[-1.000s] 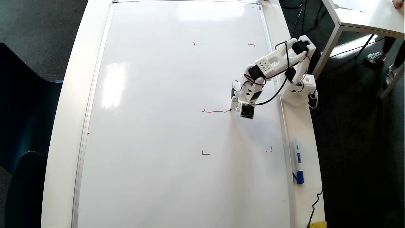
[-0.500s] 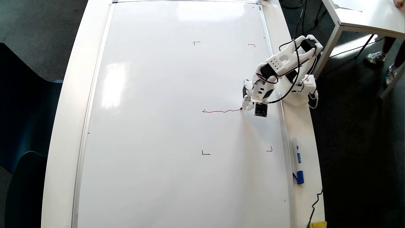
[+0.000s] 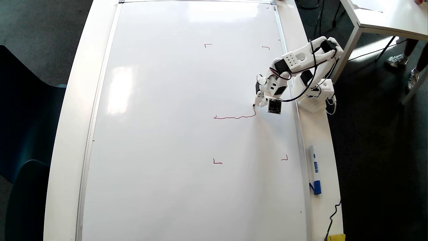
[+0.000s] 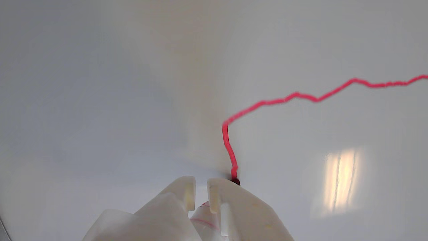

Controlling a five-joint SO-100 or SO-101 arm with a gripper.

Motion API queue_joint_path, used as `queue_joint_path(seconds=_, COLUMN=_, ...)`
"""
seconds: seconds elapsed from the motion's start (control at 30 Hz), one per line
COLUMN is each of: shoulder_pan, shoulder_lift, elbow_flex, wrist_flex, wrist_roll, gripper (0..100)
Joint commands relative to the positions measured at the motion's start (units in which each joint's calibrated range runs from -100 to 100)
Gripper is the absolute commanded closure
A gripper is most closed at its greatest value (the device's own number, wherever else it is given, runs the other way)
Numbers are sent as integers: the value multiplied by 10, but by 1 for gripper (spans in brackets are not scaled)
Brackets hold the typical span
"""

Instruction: Draw on a whiteboard a robot head using a pen attached to the gripper

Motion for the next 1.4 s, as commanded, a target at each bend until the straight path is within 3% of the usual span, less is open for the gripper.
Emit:
queue_joint_path(seconds=0.0, shoulder_pan=38, shoulder_lift=-17, elbow_flex=5, wrist_flex=3, wrist_roll=17, gripper=99)
queue_joint_path(seconds=0.97, shoulder_pan=346, shoulder_lift=-4, elbow_flex=-4, wrist_flex=7, wrist_roll=180, gripper=99)
queue_joint_path(seconds=1.37, shoulder_pan=430, shoulder_lift=122, elbow_flex=-113, wrist_flex=-2, wrist_roll=211, gripper=99)
